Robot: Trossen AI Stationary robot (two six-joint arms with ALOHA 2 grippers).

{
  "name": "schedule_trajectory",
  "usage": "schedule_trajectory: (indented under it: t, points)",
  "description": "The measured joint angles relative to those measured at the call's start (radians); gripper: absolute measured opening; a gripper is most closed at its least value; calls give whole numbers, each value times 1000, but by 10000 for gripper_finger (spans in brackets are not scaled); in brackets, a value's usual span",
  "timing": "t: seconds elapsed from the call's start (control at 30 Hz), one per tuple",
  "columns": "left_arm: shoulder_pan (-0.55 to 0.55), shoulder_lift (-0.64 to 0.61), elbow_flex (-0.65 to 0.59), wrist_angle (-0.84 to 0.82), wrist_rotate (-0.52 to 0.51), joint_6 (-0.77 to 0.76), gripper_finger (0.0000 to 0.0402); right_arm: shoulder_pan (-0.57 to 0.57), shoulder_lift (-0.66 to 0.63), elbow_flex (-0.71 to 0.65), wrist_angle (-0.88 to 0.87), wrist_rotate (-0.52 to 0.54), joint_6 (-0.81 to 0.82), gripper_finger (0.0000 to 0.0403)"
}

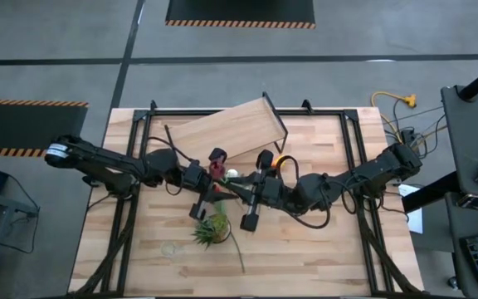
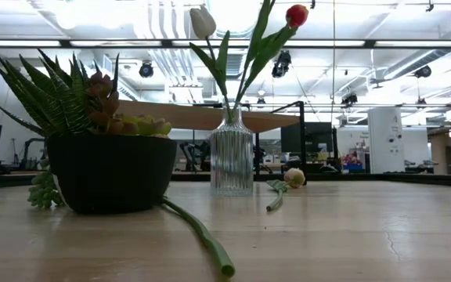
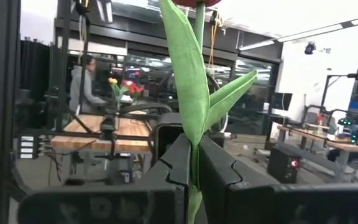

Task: Pick and place flowers into a vace then onto a shelf
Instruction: Put the dark red tulip into the bottom transparent bin

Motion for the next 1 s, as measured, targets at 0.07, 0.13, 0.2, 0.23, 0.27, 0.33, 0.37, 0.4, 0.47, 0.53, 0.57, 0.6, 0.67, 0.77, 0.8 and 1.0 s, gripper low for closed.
schedule_trajectory:
  t: [0.07, 0.13, 0.2, 0.23, 0.27, 0.33, 0.37, 0.4, 0.47, 0.53, 0.57, 0.6, 0.67, 0.77, 0.8, 1.0]
  points:
    - [1, 0, 7, 1, -2, -4, 8, 0, 0, 0, 0, 0, 0, 12]
    - [1, 0, 9, 3, -3, -5, 5, 0, 0, 0, 1, 6, 4, 14]
    - [1, 0, 9, -2, -5, -10, 1, 1, -2, 0, -11, 42, 41, 20]
    - [1, 0, 9, -8, -6, -12, 1, 2, -6, 0, -27, 64, 46, 26]
    - [1, 0, 9, -15, -6, -13, 1, 4, -13, 0, -46, 82, 44, 35]
    - [1, -4, 9, -33, -7, -14, 1, 10, -30, 0, -92, 107, 43, 56]
    - [1, -5, 9, -38, -8, -14, 1, 14, -41, 0, -118, 112, 47, 69]
    - [1, -9, 9, -43, -8, -14, 0, 18, -53, 0, -146, 113, 57, 82]
    - [1, -18, 9, -54, -6, -13, 0, 29, -82, 0, -208, 113, 74, 108]
    - [1, -34, 9, -62, -5, -12, 0, 46, -113, 0, -280, 116, 83, 132]
    - [1, -44, 9, -65, -6, -11, 0, 56, -131, 0, -315, 117, 85, 142]
    - [0, -55, 9, -72, -6, -11, 0, 68, -146, 0, -348, 117, 86, 152]
    - [0, -81, 9, -95, -22, -11, 0, 92, -173, 0, -415, 117, 96, 168]
    - [0, -116, 8, -158, -52, -11, 0, 130, -212, 0, -540, 116, 144, 183]
    - [0, -127, 8, -180, -58, -11, 0, 141, -222, -3, -581, 116, 166, 186]
    - [-2, -190, 6, -268, -72, -11, 0, 222, -277, -124, -674, 172, 256, 187]
